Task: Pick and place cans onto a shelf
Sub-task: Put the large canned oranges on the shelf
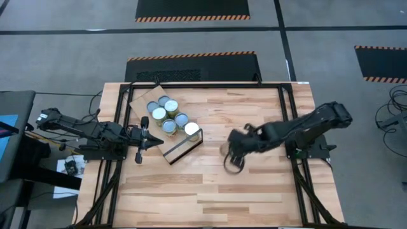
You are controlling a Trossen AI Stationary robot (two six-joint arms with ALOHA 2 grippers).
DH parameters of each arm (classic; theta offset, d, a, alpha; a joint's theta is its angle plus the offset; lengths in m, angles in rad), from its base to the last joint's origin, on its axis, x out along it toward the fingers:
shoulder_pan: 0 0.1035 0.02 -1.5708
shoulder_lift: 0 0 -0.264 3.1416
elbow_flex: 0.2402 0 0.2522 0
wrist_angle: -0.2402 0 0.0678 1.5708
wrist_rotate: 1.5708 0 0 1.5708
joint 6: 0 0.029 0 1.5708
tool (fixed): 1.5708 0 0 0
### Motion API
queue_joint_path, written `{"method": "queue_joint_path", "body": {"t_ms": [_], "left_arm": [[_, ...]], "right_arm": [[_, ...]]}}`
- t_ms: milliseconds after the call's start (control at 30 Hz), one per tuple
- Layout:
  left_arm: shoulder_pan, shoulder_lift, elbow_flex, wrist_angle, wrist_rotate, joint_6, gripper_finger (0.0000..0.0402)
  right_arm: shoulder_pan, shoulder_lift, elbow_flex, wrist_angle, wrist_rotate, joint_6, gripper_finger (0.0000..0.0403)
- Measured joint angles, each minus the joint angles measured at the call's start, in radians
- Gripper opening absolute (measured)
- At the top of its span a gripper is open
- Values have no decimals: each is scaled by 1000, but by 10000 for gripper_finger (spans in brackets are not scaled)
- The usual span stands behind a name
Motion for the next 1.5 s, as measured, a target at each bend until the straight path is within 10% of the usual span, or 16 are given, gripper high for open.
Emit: {"method": "queue_joint_path", "body": {"t_ms": [667,1500], "left_arm": [[0,0,0,-1,0,0,4],[0,0,0,-1,0,7,4]], "right_arm": [[83,711,866,-90,46,-538,7],[-20,770,941,-102,-63,-791,8]]}}
